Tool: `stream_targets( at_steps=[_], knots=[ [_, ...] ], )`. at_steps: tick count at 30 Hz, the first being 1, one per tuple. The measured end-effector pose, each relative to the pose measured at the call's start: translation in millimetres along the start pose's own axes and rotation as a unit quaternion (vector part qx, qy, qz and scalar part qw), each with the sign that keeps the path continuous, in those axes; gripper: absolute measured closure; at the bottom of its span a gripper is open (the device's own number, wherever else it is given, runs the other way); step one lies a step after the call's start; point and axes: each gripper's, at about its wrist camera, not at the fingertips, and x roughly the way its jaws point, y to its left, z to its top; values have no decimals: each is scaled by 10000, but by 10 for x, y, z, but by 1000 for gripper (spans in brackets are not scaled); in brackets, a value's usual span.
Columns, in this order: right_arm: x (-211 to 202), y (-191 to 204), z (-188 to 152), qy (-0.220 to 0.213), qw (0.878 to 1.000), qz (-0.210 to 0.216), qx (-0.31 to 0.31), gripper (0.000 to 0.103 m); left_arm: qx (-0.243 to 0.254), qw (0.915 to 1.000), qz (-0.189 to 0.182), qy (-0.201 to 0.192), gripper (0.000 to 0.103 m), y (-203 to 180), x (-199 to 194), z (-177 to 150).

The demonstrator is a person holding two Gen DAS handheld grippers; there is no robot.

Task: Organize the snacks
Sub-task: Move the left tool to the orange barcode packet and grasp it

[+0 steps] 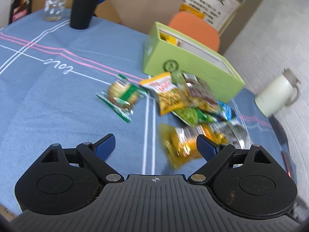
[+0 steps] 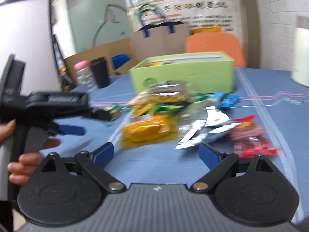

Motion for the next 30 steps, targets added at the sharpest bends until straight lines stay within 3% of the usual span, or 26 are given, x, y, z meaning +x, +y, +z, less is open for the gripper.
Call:
stream_targets(
  at_steps=[2,6,8,11,14,19,21,27,30],
  knots=[
    [149,92,9,163,9998,140,-58,10,47,9999,-160,17,26,-14,68,106],
    [391,140,52,386,9989,142,-210,10,740,9923,-894,433,28,-225,373,373],
    [486,108,101,462,9985,136,-275,10,1222,9807,-1311,778,28,-322,554,468],
    [648,50,158,664,9972,232,-252,10,1639,9673,-1483,1244,28,-403,790,524],
    [773,7,192,800,9959,389,-143,10,1770,9637,-1423,1406,28,-406,895,523],
    [897,13,273,886,9940,399,-507,9,1682,9439,-2303,1663,27,-342,840,386],
    [896,36,286,883,9930,393,-673,9,1709,9394,-2443,1694,26,-344,777,299],
    [692,36,177,825,9921,539,-772,10,1469,9393,-2593,1702,26,-387,515,17],
    [539,0,110,683,9947,387,-670,10,1389,9479,-2427,1525,26,-411,401,-33]
  ],
)
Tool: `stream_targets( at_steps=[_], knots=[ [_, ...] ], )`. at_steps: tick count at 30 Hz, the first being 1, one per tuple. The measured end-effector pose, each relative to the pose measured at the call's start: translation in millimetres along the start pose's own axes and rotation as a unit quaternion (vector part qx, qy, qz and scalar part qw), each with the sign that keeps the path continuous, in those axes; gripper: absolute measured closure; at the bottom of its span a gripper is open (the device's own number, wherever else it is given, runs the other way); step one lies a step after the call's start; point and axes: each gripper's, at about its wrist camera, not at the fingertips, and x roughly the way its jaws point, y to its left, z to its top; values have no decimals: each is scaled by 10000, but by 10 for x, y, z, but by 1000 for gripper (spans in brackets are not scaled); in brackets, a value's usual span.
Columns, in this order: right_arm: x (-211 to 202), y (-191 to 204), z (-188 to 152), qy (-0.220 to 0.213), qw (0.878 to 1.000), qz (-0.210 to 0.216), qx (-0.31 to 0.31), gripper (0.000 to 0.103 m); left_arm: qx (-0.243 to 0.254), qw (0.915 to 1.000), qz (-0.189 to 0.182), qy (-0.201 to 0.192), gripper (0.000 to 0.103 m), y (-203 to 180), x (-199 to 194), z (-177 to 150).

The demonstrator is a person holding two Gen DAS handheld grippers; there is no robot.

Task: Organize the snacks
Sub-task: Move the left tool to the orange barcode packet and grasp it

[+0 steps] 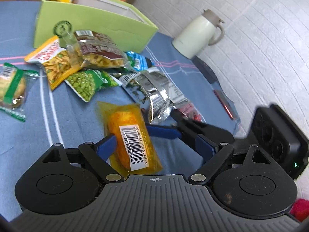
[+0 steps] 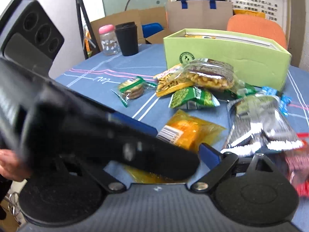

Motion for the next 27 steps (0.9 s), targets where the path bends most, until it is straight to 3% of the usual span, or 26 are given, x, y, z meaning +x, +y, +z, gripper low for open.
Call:
stream_targets(
  at_steps=[4,8,12,17,20,23,27],
  knots=[
    [-112,55,-83,-214,9994,-177,218,10,-55,9975,657,-245,26,-45,-51,67],
    [-44,120,-99,-194,9989,-258,349,10,-184,9966,788,-133,27,-78,67,112],
    [7,97,-180,-166,9982,-385,431,9,119,9930,1175,-105,26,-150,162,75],
    [9,159,-208,-214,9980,-542,237,9,307,9928,1153,67,30,-126,233,14],
    [-29,161,-180,-258,9965,-637,467,10,177,9943,1045,126,36,-68,234,25],
    [-68,266,-141,-348,9961,-806,95,10,162,9949,991,32,37,-63,170,58],
    [-42,244,-172,-270,9969,-718,189,12,137,9951,977,48,38,-28,147,75]
  ],
)
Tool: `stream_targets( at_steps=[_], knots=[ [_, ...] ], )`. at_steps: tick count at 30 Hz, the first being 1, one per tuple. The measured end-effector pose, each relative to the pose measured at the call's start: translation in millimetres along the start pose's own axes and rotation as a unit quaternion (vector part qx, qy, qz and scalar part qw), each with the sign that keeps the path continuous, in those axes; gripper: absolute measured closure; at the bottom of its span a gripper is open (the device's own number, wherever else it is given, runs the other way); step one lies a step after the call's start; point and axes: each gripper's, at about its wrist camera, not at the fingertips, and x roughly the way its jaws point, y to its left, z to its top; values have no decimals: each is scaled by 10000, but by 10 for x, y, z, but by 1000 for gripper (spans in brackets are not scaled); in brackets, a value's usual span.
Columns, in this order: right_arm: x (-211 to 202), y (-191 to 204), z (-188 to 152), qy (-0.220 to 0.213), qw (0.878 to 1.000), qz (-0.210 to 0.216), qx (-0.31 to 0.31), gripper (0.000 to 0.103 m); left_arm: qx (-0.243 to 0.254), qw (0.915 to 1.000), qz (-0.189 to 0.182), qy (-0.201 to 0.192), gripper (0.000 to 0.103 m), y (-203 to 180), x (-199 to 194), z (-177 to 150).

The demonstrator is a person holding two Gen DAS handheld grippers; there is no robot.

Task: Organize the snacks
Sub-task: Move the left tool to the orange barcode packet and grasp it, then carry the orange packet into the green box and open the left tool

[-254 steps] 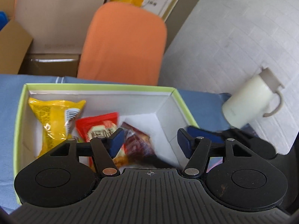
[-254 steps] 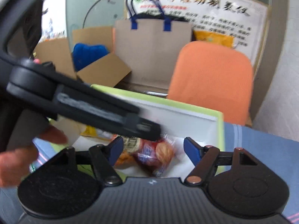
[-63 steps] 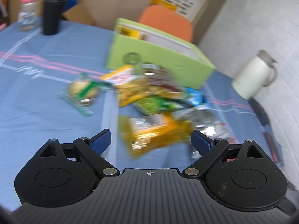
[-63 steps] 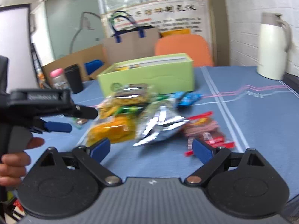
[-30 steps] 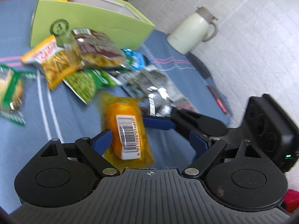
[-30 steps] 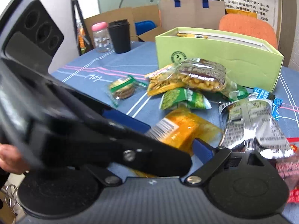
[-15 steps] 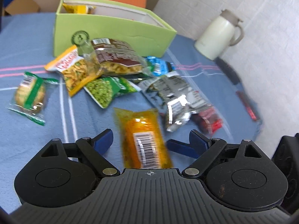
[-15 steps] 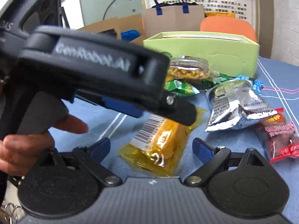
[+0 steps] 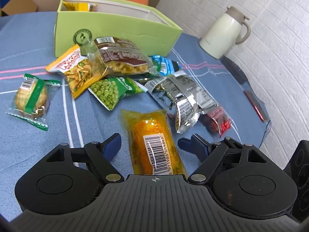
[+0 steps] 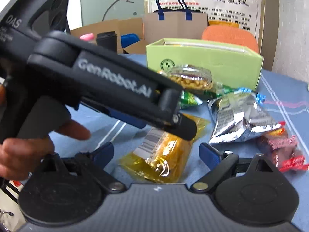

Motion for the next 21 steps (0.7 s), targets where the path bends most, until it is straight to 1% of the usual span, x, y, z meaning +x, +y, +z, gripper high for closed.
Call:
stream_targets(
  at_steps=[1,2,3,6,7,8,9,10,11,12,13,14,16,19,21],
  knots=[
    [0,-12,-9,14,10000,19,43,21,-9,10000,6,40,40,6,20,-5],
    [-9,-20,-11,22,10000,34,75,28,-16,10000,-7,90,45,5,46,-10],
    [-19,-19,-6,11,10000,11,81,28,-29,9999,-48,147,48,1,75,-15],
    [-34,-44,6,-33,9999,-108,50,26,-70,9996,-131,219,48,-9,140,-21],
    [-30,-56,-1,-42,9999,-122,65,20,-74,9997,-113,207,49,-13,148,-21],
    [-9,-62,-4,-12,9999,-111,63,17,-83,9997,-104,189,49,-13,149,-18],
    [33,-67,-6,60,9999,-59,70,16,-107,9997,-104,179,48,-11,152,-16],
    [55,-52,-27,100,9999,18,97,11,-147,9997,-111,163,48,-6,158,-13],
    [57,-32,-42,40,10000,-30,31,11,-181,9997,-114,152,49,-2,163,-10],
    [60,-9,-50,28,10000,-64,-65,11,-207,9996,-106,136,50,0,163,-10],
    [53,17,-57,17,9998,-52,-168,16,-227,9996,-88,117,55,-4,166,-17],
    [33,39,-56,-5,9997,-5,-227,25,-238,9996,-76,145,77,-10,178,-27],
    [-34,45,-31,-32,9996,39,-273,25,-299,9994,-130,75,81,-19,139,-53],
    [-202,50,73,-227,9991,124,-332,26,-438,9986,-250,-146,81,-69,-38,-56],
    [-264,41,203,-394,9981,81,-467,26,-540,9975,-360,-285,81,-98,-148,35]
  ],
)
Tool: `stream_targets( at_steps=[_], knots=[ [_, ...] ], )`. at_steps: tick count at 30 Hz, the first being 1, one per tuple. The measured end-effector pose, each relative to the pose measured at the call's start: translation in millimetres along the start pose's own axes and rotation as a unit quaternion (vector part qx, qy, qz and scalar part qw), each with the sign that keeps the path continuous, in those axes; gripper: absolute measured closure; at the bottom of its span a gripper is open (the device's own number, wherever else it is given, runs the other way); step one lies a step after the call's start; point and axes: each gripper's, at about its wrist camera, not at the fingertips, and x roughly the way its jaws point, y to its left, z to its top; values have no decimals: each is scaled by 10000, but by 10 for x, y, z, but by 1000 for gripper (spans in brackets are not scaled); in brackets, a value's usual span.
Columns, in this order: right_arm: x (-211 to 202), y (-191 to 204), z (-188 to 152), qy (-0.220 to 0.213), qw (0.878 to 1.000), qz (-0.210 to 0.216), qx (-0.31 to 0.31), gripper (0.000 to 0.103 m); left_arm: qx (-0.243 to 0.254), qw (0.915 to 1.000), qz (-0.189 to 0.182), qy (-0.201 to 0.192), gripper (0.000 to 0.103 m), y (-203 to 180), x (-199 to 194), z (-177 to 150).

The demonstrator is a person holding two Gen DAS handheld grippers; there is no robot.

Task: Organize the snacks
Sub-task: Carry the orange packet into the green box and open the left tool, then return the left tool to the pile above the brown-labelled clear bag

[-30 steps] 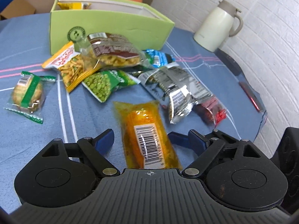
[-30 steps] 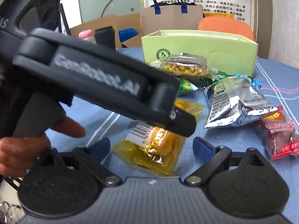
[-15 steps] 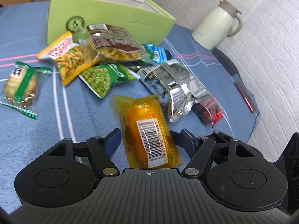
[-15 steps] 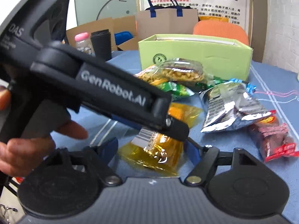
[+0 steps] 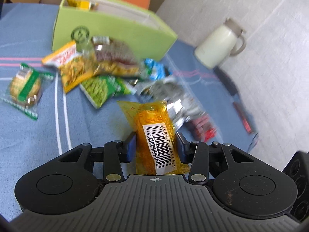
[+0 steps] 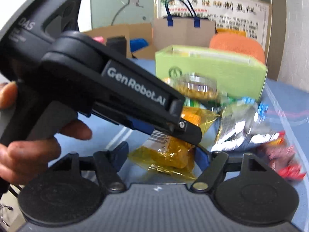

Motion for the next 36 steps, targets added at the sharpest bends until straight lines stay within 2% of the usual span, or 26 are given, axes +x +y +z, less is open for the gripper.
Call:
stream_targets(
  at_steps=[5,9,13,17,20,22,24,27,31,34,36],
  knots=[
    [48,-280,479,-302,9992,-103,-256,25,51,9993,-128,-360,80,-158,-22,499],
    [297,-665,1006,-505,9961,-342,-640,25,77,9976,-143,-671,81,-268,159,1164],
    [694,-1120,1472,-473,9960,-318,-683,26,89,9968,-11,-796,81,-280,485,1824],
    [1095,-1454,1678,-295,9983,-123,-493,26,58,9966,294,-765,81,-165,841,2215],
    [1354,-1570,1665,-141,9991,-48,-407,26,22,9965,456,-696,81,-12,1082,2314],
    [1477,-1654,1631,-70,9993,-35,-373,27,-52,9970,434,-639,80,123,1201,2321],
    [1573,-1745,1626,-16,9995,-75,-309,24,50,9970,515,-584,73,199,1305,2326],
    [1491,-1809,1562,-45,9997,-30,-224,18,162,9938,813,-736,60,249,1292,2346],
    [1155,-1707,1539,-361,9988,-168,-300,13,268,9933,563,-970,53,163,1026,2302],
    [1065,-1660,1528,-440,9983,-255,-271,11,580,9877,835,-1189,42,7,912,2283],
    [1170,-1640,1561,-281,9992,-243,-157,11,785,9849,967,-1203,34,-66,983,2337]
  ],
)
